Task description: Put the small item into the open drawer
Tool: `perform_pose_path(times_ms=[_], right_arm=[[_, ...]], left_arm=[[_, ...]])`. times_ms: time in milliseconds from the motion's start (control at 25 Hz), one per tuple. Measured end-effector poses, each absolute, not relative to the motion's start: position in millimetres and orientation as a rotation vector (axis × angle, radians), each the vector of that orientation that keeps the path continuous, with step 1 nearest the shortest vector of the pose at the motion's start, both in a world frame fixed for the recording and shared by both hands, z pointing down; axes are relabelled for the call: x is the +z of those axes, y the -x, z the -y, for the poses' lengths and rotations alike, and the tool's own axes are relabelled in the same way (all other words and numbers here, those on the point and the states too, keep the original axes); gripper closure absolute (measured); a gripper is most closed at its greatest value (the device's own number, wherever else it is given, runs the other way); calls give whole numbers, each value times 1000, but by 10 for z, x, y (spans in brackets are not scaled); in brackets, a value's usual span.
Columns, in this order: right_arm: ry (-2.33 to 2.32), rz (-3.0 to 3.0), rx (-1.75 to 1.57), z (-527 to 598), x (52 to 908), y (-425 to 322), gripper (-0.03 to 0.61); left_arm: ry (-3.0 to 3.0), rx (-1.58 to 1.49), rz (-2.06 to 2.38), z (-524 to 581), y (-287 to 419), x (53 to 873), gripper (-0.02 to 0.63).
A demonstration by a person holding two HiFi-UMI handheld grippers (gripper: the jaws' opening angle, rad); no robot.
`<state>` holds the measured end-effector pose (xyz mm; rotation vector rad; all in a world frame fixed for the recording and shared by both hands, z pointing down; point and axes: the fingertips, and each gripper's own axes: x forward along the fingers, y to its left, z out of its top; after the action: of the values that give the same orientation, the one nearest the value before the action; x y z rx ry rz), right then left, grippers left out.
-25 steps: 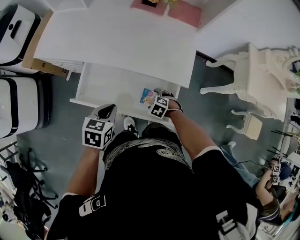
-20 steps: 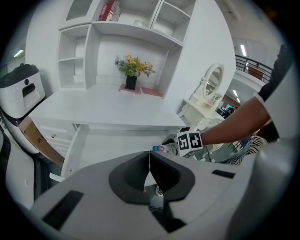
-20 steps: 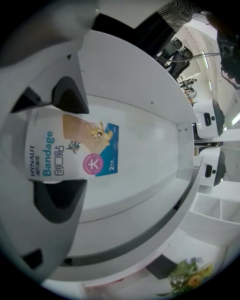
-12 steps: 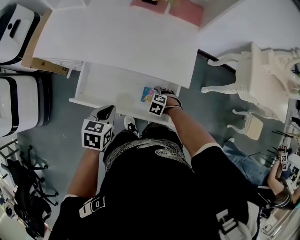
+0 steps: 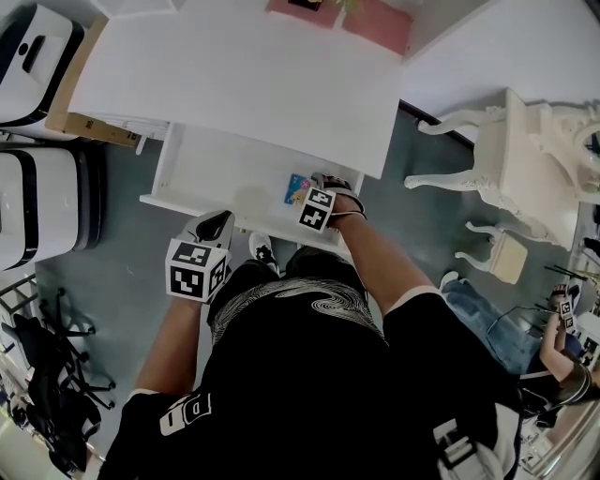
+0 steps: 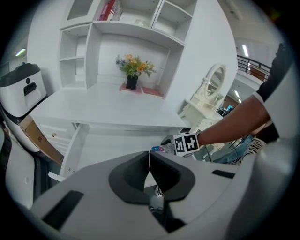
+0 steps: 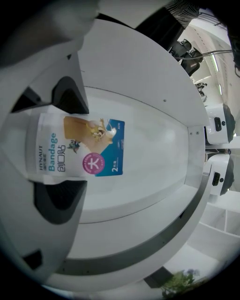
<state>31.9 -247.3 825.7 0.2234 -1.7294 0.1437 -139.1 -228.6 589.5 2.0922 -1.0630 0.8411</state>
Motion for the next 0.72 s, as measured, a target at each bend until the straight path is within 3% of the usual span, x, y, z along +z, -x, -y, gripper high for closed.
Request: perform_pose_path(times_ms=[400,720], right_arm=[[-311,1775,112,2530,7971,-244,152],[-546,1907,170,2549,7280,-154,153]], left_arm=[[-2156,810,1039,2345,1308,5788,598],[-2273,784,984,2366,1169,5560,598]])
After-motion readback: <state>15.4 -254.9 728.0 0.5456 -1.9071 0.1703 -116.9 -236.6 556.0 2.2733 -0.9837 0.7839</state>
